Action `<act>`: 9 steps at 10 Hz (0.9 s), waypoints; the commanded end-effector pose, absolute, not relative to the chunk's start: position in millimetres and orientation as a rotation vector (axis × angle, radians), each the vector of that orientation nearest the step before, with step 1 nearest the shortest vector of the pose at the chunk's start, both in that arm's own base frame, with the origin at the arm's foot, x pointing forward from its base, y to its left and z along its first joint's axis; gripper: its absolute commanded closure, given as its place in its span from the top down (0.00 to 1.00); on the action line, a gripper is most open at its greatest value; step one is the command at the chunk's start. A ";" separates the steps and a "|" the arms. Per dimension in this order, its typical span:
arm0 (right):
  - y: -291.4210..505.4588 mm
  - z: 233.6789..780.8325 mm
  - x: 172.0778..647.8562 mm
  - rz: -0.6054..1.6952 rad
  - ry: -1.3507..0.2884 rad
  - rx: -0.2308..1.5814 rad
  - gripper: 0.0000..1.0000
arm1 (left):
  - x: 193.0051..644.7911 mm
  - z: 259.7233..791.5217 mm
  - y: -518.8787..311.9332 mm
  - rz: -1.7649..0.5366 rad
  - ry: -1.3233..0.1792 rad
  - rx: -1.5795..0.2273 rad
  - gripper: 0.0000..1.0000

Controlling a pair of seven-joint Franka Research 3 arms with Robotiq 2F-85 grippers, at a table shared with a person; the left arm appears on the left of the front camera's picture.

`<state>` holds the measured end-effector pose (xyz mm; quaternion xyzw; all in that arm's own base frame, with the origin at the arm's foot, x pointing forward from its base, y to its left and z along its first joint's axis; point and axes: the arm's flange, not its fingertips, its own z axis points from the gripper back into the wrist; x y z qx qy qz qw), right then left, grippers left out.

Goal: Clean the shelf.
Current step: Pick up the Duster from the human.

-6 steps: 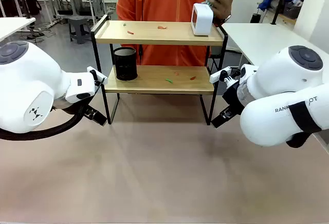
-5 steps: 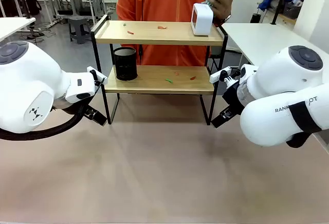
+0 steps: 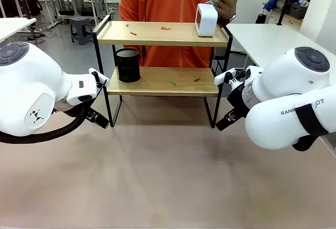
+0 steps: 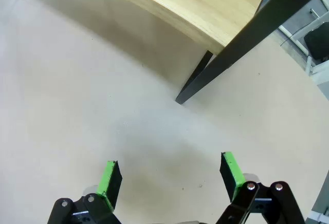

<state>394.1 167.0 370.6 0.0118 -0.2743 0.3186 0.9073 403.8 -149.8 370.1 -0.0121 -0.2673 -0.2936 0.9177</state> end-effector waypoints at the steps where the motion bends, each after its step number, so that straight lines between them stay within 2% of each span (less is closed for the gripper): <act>1: 166.9 370.6 394.1 0.657 -0.566 0.025 1.00 | 403.7 370.2 -150.2 -0.605 -0.550 -0.025 1.00; 7: 167.0 370.6 394.1 0.658 -0.566 0.024 1.00 | 403.8 370.1 -149.8 -0.604 -0.550 -0.025 1.00; 8: 142.4 392.7 354.9 0.649 -0.528 0.169 1.00 | 401.7 421.5 -149.6 -0.711 -0.491 0.134 1.00; 9: 111.7 413.1 309.8 0.552 -0.531 0.340 1.00 | 410.1 465.3 -155.1 -0.723 -0.362 0.244 1.00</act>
